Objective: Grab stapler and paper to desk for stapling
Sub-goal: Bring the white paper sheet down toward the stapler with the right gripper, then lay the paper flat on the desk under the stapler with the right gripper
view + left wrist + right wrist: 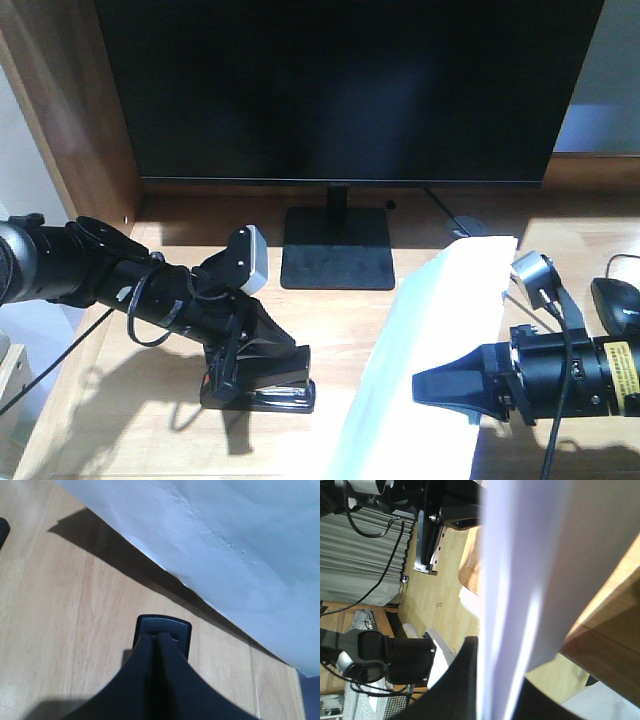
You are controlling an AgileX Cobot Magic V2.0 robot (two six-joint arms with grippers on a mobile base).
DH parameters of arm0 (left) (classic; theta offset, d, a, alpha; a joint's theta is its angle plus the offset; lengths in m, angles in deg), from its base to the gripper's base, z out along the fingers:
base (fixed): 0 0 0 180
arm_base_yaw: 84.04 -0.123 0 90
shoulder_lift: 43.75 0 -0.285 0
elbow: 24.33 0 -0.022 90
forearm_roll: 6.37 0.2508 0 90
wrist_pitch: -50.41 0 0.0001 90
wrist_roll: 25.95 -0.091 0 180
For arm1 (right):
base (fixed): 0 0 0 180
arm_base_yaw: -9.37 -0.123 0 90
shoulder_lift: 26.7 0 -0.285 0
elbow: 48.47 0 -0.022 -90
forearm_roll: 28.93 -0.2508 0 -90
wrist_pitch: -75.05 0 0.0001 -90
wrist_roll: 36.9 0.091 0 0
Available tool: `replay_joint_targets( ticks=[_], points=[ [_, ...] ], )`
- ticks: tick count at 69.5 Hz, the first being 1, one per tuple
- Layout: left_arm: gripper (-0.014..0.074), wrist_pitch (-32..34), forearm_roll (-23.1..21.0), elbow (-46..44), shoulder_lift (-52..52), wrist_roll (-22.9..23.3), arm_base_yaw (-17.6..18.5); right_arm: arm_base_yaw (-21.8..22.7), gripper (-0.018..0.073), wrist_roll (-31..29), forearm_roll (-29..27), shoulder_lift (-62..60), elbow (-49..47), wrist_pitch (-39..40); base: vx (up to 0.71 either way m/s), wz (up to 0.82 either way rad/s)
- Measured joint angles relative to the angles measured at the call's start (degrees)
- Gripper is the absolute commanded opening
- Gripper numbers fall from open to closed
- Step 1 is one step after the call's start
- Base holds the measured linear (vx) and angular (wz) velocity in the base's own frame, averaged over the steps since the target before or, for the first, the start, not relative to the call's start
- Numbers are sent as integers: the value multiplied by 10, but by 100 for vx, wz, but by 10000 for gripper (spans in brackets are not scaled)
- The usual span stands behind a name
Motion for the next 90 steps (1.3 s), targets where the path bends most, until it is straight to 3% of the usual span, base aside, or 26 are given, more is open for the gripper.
replay_joint_targets(
  ticks=[15,30,43,51,65,79,90],
  points=[
    [-6,0,0,0,0,0,0,0,-3,14,0,0,0,-77,0,0],
    [-6,0,0,0,0,0,0,0,-3,16,-1,0,0,-101,0,0],
    [-6,0,0,0,0,0,0,0,-3,12,-4,0,0,-32,0,0],
    [-6,0,0,0,0,0,0,-1,-3,-13,-43,0,0,5,0,0],
    [-6,0,0,0,0,0,0,-24,-3,-28,-107,0,0,6,0,0],
    [-6,0,0,0,0,0,0,-68,-3,-46,-111,5,0,9,0,0],
    [-6,0,0,0,0,0,0,-74,-3,-69,-109,21,0,9,0,0]
  ],
)
